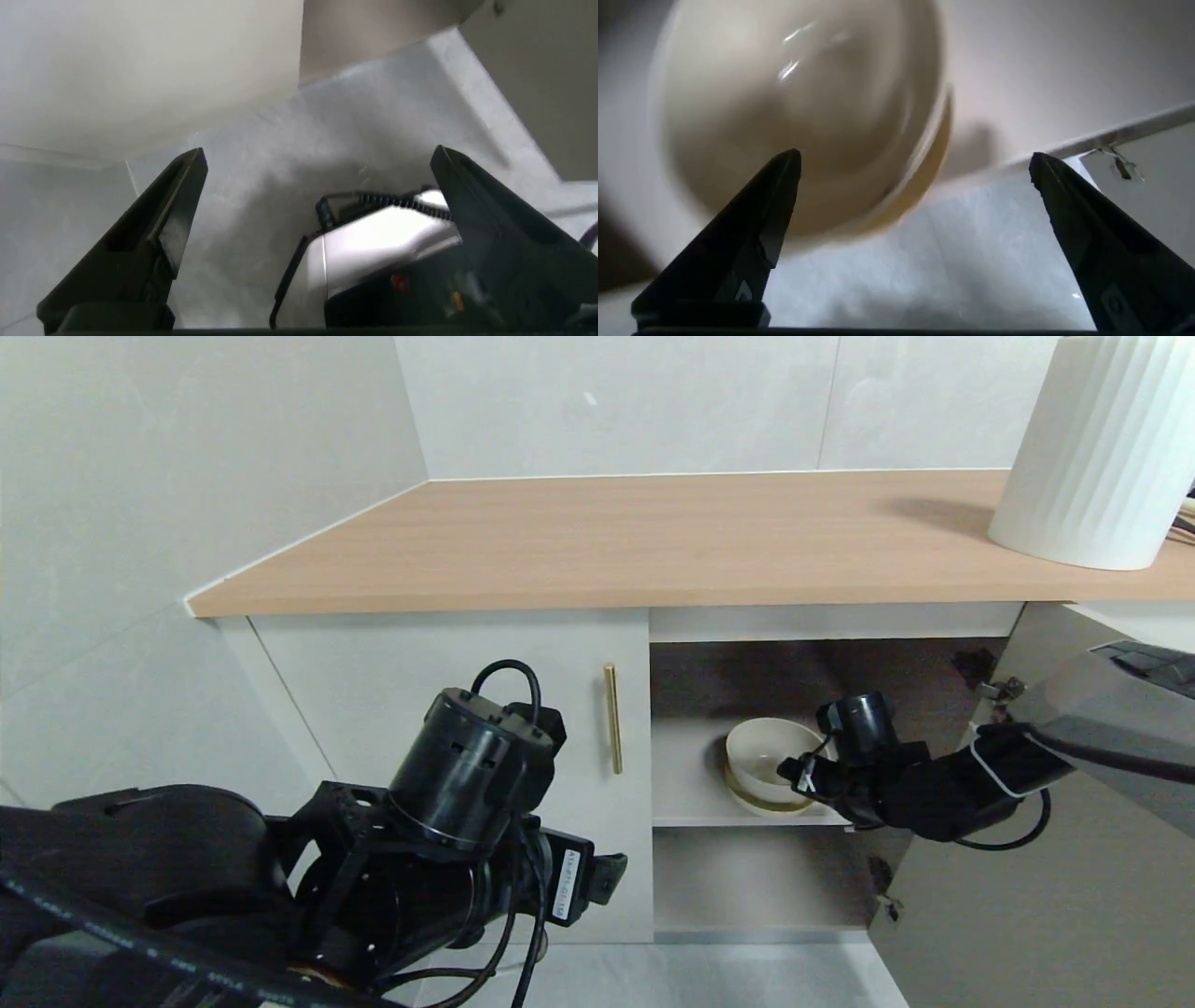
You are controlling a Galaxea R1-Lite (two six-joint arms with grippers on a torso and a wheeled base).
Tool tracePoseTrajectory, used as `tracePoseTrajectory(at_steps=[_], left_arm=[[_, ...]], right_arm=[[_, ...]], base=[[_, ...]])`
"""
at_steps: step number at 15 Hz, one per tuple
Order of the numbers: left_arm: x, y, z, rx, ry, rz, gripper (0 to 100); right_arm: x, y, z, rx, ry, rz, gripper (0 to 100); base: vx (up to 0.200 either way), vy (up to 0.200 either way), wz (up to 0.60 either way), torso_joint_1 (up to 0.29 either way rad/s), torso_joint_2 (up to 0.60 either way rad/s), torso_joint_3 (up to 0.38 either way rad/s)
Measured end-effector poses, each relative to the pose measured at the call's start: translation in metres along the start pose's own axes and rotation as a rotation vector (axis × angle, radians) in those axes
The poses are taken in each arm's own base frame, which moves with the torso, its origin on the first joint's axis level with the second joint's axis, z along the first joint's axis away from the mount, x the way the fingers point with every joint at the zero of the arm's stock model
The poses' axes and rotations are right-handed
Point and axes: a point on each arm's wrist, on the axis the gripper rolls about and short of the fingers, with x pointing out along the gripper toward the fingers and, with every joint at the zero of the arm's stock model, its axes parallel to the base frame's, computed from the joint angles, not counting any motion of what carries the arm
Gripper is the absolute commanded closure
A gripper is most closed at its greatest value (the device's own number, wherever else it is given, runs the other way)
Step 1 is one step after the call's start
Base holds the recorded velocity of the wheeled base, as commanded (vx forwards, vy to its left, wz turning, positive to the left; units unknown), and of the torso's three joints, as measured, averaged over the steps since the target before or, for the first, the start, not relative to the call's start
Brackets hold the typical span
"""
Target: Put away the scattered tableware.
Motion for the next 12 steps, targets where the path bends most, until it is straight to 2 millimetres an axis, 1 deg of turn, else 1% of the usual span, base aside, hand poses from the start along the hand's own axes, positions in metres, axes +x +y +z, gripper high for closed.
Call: tracePoseTrajectory(at_steps=[2, 3, 6, 8, 9, 10, 12], left_arm=[[-0.004, 0.011, 0.006, -0.044, -0.027, 0.015, 0], [-0.008, 0.017, 0.010, -0.072, -0.044, 0.023, 0], [-0.016, 0.029, 0.016, -0.110, -0.077, 0.046, 0], [-0.024, 0.036, 0.020, -0.129, -0.103, 0.054, 0], [-0.027, 0.039, 0.019, -0.136, -0.104, 0.059, 0], [-0.028, 0.044, 0.014, -0.142, -0.093, 0.069, 0], [-0.033, 0.055, 0.001, -0.152, -0.066, 0.090, 0]], right_arm=[[-0.021, 0.000, -0.003, -0.065, 0.018, 0.025, 0], [-0.035, -0.002, -0.001, -0.091, 0.029, 0.045, 0], [-0.088, -0.004, 0.002, -0.163, 0.085, 0.117, 0], [-0.128, -0.006, 0.003, -0.209, 0.155, 0.122, 0], [-0.147, -0.009, 0.003, -0.223, 0.188, 0.118, 0], [-0.165, -0.015, 0.002, -0.232, 0.224, 0.108, 0], [-0.187, -0.024, -0.002, -0.237, 0.233, 0.117, 0]], base=[[0.000, 0.000, 0.00, 0.000, 0.00, 0.000], [0.000, 0.000, 0.00, 0.000, 0.00, 0.000], [0.000, 0.000, 0.00, 0.000, 0.00, 0.000], [0.000, 0.000, 0.00, 0.000, 0.00, 0.000], [0.000, 0.000, 0.00, 0.000, 0.00, 0.000], [0.000, 0.000, 0.00, 0.000, 0.00, 0.000], [0.000, 0.000, 0.00, 0.000, 0.00, 0.000]])
